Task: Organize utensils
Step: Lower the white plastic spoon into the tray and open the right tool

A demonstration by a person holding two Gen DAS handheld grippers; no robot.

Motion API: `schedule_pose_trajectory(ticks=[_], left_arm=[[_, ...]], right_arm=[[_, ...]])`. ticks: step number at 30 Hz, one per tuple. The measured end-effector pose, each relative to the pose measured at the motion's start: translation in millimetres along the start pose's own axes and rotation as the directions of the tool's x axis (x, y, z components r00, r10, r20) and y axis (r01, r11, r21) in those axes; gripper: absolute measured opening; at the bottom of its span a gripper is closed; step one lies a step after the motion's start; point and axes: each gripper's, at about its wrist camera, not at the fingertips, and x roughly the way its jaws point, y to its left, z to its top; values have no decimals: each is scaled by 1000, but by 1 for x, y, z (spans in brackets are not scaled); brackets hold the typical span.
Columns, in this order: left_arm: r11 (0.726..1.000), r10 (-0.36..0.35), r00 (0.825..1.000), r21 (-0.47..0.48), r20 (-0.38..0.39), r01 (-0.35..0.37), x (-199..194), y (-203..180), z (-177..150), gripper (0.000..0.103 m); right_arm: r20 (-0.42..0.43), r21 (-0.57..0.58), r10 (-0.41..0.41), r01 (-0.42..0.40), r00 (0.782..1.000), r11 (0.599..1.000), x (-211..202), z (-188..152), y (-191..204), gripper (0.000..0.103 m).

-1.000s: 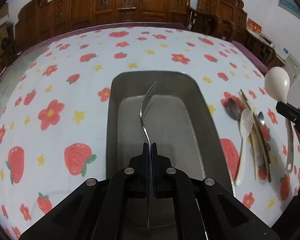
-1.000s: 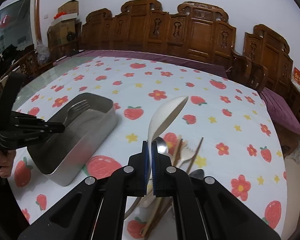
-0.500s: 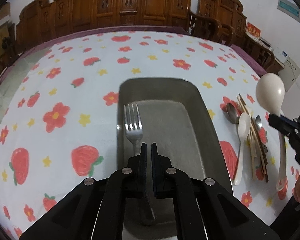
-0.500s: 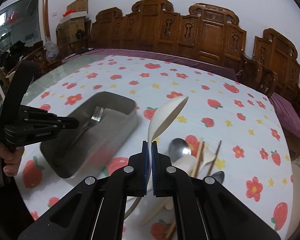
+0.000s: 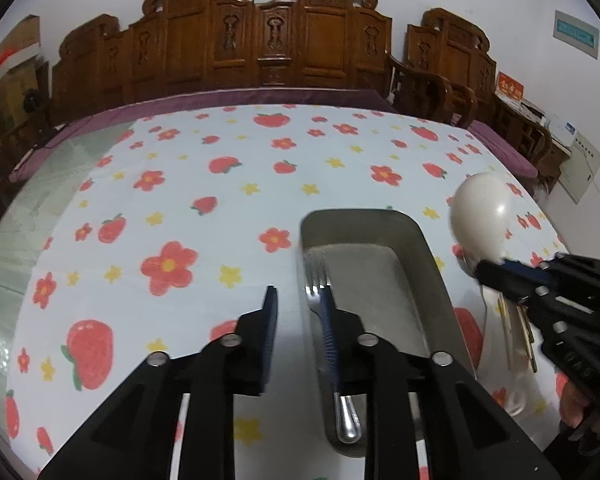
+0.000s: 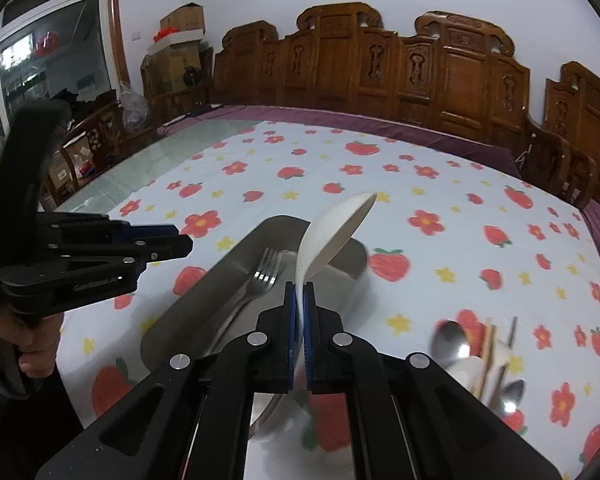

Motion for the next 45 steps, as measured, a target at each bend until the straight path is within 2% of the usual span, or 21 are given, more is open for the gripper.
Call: schedule_pose_trajectory(ticks=[11,17,23,27,33,39,45], left_arm=[[999,10,1000,-32,5,-9,-3,16,2,25],[999,9,1000,-32,6,-9,-3,16,2,26],[999,9,1000,-32,6,-8,-4,16,2,26],[1000,2,1000,-30,9,-2,-4,13,1,26],[999,-40,999,1,25,40,-9,-12,-1,29],[993,-100,995,60,31,98,-14,-47,-5,29],[985,-141,990,106,18,138,-12,-75,-11,30]], right_arm=[[-55,-46,-34,31,998,998,51,-5,23,5],[-91,-42,-15,12,996,999,62,-14,20,5],[-91,-19,11,-13,996,1000,61,-17,16,5],[-63,-4,22,-22,998,1000,42,-17,10,5],[3,19,-14,14,1000,1000,-12,-13,-12,5],[56,74,-110,106,992,992,-69,-20,-49,5],[13,106,-208,206,978,973,-84,-47,-84,5]])
